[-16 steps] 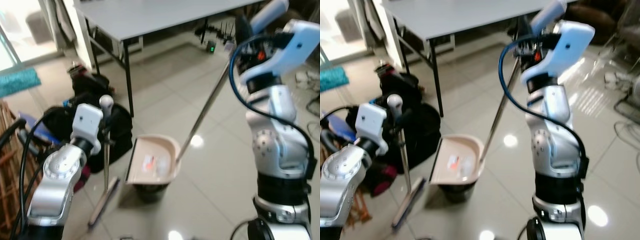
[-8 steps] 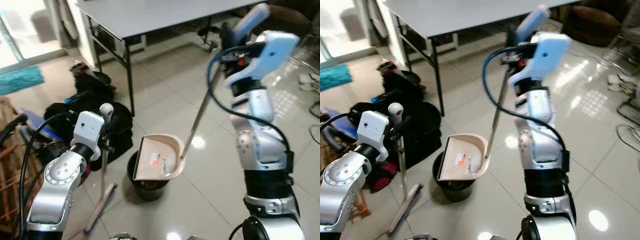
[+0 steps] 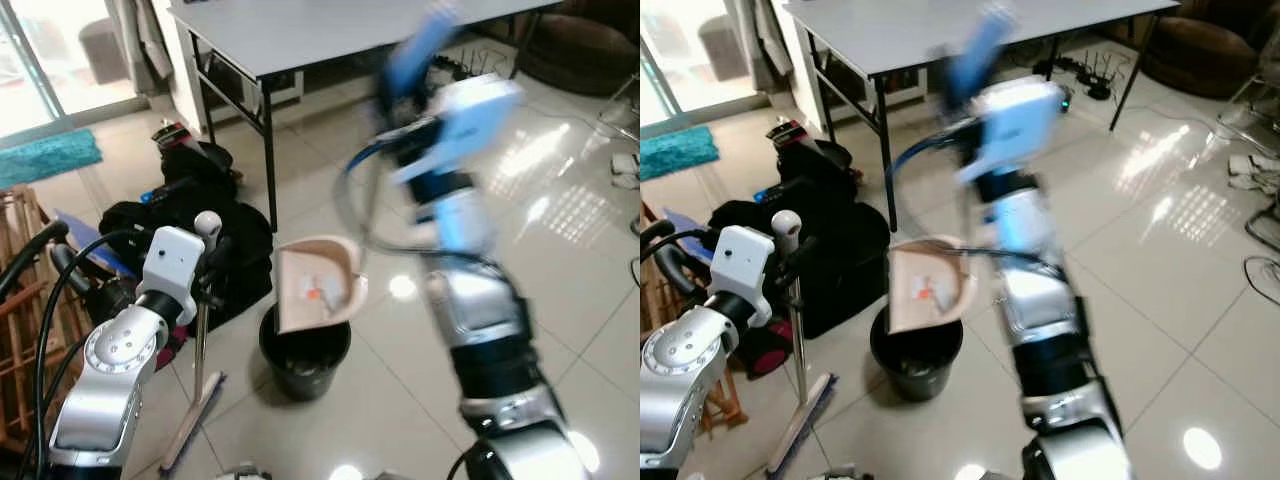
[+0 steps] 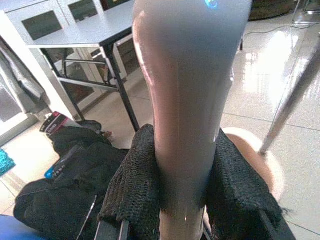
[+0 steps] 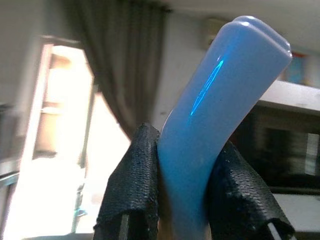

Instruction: Sweep floor

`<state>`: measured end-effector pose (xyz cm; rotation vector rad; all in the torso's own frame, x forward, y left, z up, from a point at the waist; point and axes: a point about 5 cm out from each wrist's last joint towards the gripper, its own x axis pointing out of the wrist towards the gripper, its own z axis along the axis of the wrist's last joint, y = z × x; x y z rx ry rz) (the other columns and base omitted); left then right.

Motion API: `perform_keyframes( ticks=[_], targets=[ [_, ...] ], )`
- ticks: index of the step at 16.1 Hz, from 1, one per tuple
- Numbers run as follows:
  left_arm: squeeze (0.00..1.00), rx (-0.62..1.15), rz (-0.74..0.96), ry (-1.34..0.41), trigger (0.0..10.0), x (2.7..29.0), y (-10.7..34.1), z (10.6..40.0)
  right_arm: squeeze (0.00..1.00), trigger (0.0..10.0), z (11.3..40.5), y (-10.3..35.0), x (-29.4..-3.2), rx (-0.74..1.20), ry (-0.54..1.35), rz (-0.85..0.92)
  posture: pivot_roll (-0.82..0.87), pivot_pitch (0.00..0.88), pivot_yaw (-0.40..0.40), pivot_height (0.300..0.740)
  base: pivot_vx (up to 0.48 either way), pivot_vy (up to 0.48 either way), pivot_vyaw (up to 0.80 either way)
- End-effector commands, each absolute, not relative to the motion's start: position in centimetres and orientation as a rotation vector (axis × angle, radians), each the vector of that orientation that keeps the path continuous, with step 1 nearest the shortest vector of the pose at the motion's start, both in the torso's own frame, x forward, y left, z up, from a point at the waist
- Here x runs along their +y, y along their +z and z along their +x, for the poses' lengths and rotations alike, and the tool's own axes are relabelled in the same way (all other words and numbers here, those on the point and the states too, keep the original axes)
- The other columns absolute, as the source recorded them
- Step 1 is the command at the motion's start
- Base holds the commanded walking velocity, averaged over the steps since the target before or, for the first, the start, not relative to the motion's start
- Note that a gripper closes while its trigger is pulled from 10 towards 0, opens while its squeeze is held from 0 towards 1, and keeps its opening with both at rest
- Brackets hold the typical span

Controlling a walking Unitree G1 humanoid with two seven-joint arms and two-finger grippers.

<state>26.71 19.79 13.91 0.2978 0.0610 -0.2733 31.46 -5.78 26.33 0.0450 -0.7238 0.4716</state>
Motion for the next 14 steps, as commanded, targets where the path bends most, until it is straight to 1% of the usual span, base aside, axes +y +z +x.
perform_keyframes(
  ticks=[1,4,8,10,11,14],
  targets=[
    [0.0,0.045,0.324,-0.265,10.0,20.1,14.4,26.6,0.0,10.0,30.9,26.7,-4.7,-0.792,0.53,-0.016,0.11,0.038,-0.023,0.74,0.0,0.0,0.0],
    [0.0,0.049,0.331,-0.26,10.0,20.3,14.3,26.5,0.0,10.0,30.0,25.7,-2.4,-0.836,0.63,-0.112,0.11,0.042,-0.026,0.74,0.0,0.0,0.0],
    [0.0,0.055,0.334,-0.26,10.0,20.1,14.1,26.4,0.0,10.0,28.9,24.9,-0.5,-0.87,0.736,-0.136,0.12,0.049,-0.03,0.74,0.0,0.0,0.0],
    [0.0,0.058,0.335,-0.261,10.0,20.1,14.0,26.4,0.0,10.0,28.1,23.5,1.2,-0.824,0.861,-0.168,0.11,0.049,-0.03,0.74,0.0,0.0,0.0],
    [0.0,0.06,0.334,-0.262,10.0,20.0,14.0,26.4,0.0,10.0,27.6,22.3,2.0,-0.8,0.907,-0.217,0.11,0.052,-0.031,0.74,0.0,0.0,0.0],
    [0.0,0.061,0.335,-0.262,10.0,20.0,13.9,26.5,0.0,10.0,26.9,21.5,2.8,-0.821,0.96,-0.277,0.11,0.052,-0.032,0.74,0.0,0.0,0.0]
  ],
)
